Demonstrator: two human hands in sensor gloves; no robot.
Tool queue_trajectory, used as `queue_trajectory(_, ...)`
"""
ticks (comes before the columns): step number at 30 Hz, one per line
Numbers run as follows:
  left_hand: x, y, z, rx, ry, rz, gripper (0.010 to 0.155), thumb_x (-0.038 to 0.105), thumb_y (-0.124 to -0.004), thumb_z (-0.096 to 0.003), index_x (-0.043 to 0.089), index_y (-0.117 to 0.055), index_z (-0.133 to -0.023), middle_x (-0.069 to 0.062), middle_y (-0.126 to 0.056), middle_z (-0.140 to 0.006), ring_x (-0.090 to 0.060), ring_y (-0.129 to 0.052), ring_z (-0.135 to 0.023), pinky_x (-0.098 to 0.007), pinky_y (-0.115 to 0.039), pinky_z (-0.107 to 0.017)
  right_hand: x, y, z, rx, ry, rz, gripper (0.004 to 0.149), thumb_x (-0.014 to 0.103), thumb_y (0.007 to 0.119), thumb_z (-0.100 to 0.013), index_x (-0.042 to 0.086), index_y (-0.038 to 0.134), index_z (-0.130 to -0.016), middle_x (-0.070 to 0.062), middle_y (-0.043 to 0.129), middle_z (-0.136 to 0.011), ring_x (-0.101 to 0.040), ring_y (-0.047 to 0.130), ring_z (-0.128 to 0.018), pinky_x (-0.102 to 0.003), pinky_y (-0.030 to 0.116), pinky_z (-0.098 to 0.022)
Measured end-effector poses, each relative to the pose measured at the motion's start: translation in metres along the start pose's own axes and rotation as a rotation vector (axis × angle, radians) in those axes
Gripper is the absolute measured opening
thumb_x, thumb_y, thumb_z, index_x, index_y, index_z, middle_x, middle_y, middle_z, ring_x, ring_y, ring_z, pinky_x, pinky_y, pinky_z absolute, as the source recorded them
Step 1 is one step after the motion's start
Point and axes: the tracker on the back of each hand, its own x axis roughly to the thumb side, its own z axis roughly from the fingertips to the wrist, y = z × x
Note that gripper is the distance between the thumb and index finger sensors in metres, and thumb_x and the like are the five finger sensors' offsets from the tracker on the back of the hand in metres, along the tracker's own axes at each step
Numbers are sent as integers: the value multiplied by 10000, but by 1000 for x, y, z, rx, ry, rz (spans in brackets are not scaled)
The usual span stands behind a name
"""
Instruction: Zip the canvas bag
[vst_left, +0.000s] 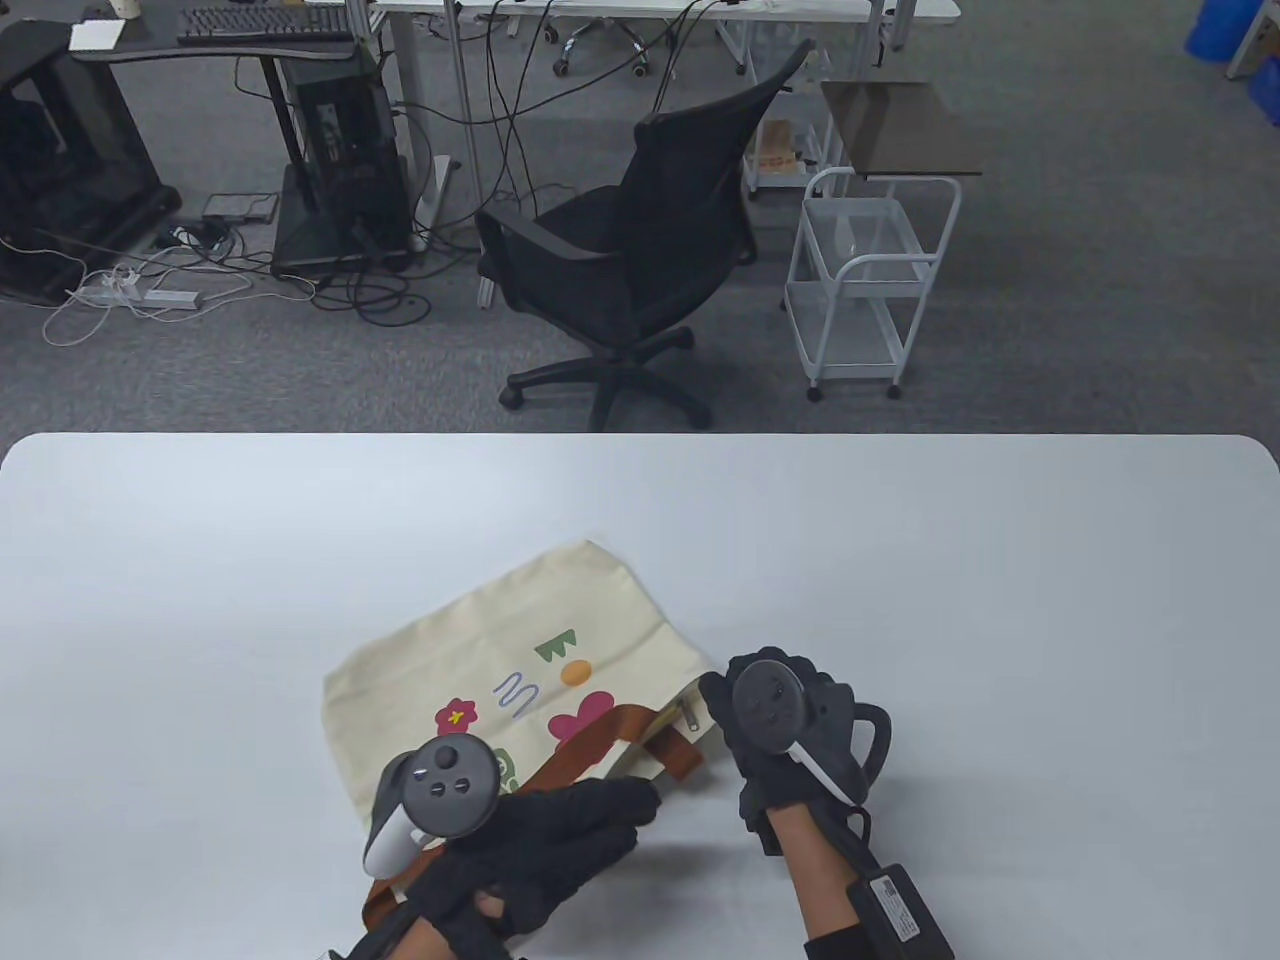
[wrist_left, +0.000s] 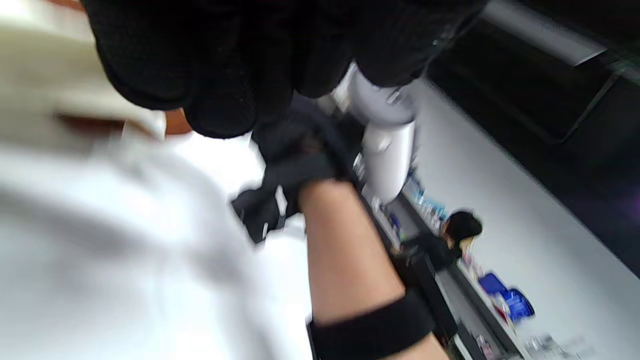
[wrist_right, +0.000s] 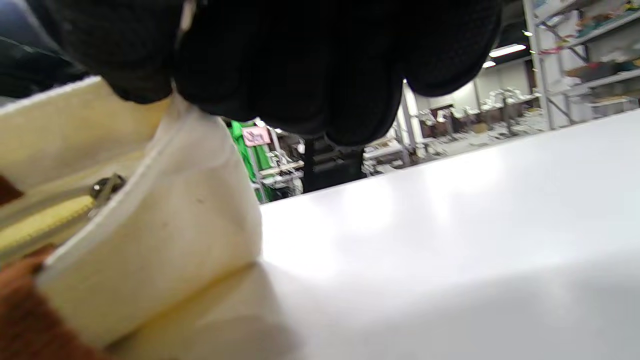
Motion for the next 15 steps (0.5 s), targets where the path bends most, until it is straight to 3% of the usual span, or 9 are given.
queue_trajectory(2, -15, -7, -10, 22, 128, -75, 646, 443, -751, -556, 150, -591, -1109, -189, -689, -1124, -416, -878, -911, -529, -807, -643, 2, 2, 8, -20, -34, -37, 401, 548, 796, -475, 201, 897, -649, -22, 984, -753, -332, 931, -789, -538, 759, -570)
queue_trajectory(5, -30, -4, -14, 239, 321, -246, 687, 454, -777, -542, 127, -569, -1109, -182, -714, -1099, -377, -920, -834, -483, -831, -592, 0, 8, 15, -4, -93, -130, 415, 535, 809, -476, 157, 910, -612, -71, 976, -858, -326, 967, -768, -525, 794, -546)
queue_trajectory(11, -54, 2, -20, 268, 391, -205, 698, 461, -808, -533, 146, -564, -1106, -136, -777, -1034, -310, -957, -736, -419, -839, -525, -12, 29, 11, 186, -124, -626, 415, 500, 830, -484, 111, 915, -603, -105, 1013, -814, -326, 1017, -699, -516, 829, -503)
queue_trajectory(15, -63, 7, -20, 323, 404, -167, 680, 496, -810, -523, 173, -611, -1087, -102, -832, -980, -287, -982, -683, -395, -852, -487, -10, 38, 7, 271, -147, -733, 415, 498, 829, -489, 107, 909, -603, -94, 1005, -822, -322, 1007, -714, -514, 820, -518)
